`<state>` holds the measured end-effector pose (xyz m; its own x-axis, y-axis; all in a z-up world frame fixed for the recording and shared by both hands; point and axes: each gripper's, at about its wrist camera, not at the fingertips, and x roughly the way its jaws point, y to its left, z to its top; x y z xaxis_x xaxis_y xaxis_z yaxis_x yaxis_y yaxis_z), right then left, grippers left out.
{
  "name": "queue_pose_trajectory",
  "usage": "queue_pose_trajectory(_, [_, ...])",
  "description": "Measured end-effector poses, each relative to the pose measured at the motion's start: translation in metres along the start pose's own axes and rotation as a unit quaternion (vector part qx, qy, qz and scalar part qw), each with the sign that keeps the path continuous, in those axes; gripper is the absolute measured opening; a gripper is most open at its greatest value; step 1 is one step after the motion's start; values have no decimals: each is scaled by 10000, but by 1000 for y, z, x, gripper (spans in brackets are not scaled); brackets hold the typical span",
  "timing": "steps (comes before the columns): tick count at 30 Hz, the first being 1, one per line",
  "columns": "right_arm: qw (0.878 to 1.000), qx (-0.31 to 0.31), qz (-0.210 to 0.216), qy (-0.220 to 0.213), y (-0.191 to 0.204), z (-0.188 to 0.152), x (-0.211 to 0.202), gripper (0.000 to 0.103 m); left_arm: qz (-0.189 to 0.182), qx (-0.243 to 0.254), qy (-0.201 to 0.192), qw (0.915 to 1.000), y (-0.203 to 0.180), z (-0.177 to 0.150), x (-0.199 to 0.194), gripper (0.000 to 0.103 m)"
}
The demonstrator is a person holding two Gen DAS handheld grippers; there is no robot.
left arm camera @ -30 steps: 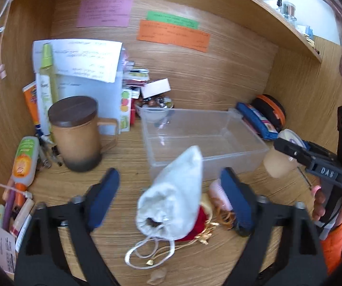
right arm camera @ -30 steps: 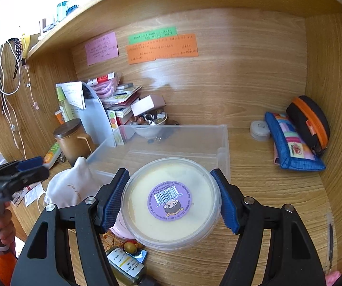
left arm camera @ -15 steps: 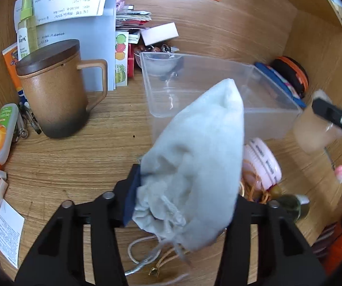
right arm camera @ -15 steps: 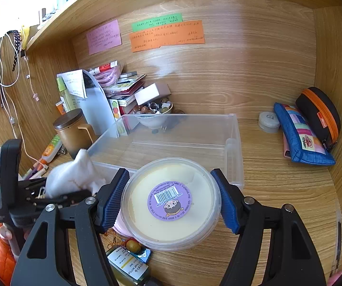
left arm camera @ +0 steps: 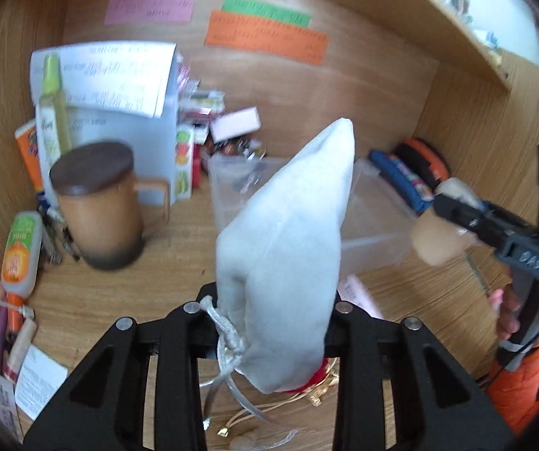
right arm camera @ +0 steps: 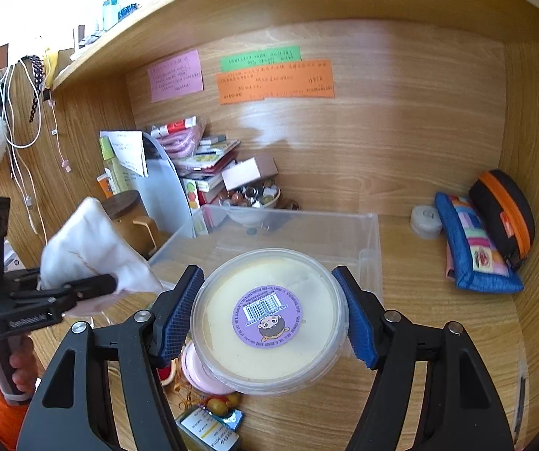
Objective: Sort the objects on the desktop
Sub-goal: 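Lift and carry the cream tub and white pouch toward the clear bin with both tools, then open the right tool to drop the tub in the bin while the left tool releases the pouch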
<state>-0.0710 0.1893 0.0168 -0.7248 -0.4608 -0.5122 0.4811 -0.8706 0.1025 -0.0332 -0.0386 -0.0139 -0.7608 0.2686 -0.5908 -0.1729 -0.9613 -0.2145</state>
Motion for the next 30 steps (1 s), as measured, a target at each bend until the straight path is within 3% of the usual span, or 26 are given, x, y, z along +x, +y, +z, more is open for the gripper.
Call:
queue_pose_trajectory(10, [9999, -143, 77, -21, -3, 32, 17, 67, -160, 326, -198, 9991, -15, 48, 7, 31])
queue_pose_trajectory(22, [9985, -261, 9, 479, -15, 45, 74, 67, -239, 466, 196, 9984, -17, 77, 65, 31])
queue_pose_trajectory(30, [9946, -384, 0, 961, -23, 40, 118, 67, -90, 510, 562, 9971, -10, 82, 114, 31])
